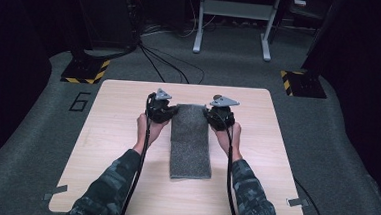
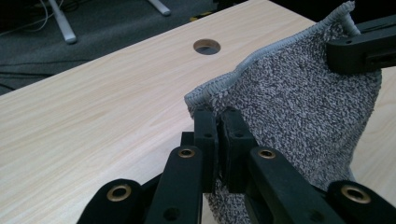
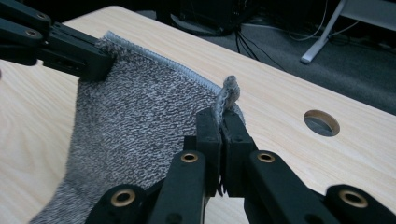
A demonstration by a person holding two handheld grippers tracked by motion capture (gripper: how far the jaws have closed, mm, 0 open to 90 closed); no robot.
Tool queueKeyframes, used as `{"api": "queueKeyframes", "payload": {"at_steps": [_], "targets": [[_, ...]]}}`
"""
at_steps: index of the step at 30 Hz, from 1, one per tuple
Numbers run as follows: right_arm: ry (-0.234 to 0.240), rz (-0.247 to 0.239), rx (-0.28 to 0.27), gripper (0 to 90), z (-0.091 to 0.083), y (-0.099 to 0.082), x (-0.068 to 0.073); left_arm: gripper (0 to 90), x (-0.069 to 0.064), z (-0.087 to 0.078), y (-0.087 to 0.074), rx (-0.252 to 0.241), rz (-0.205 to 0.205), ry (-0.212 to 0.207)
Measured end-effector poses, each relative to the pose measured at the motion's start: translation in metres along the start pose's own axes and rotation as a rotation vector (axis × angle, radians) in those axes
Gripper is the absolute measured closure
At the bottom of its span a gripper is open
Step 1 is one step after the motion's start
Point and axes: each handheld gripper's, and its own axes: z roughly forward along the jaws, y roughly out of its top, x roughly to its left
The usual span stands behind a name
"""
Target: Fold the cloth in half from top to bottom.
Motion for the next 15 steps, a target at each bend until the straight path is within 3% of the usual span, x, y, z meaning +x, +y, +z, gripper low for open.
{"api": "queueKeyframes", "payload": {"at_steps": [6, 13, 15], "targets": [[0.009, -0.049, -0.023, 87.9, -0.018, -0.011, 0.010, 86.3, -0.013, -0.012, -0.009, -0.030, 0.025, -0.026], [0.035, -0.053, -0.040, 87.7, -0.033, -0.034, 0.023, 86.0, -0.029, -0.022, -0.026, -0.035, 0.065, -0.048], [0.038, -0.051, -0.044, 87.7, -0.035, -0.042, 0.027, 86.0, -0.032, -0.023, -0.033, -0.031, 0.060, -0.059]]}}
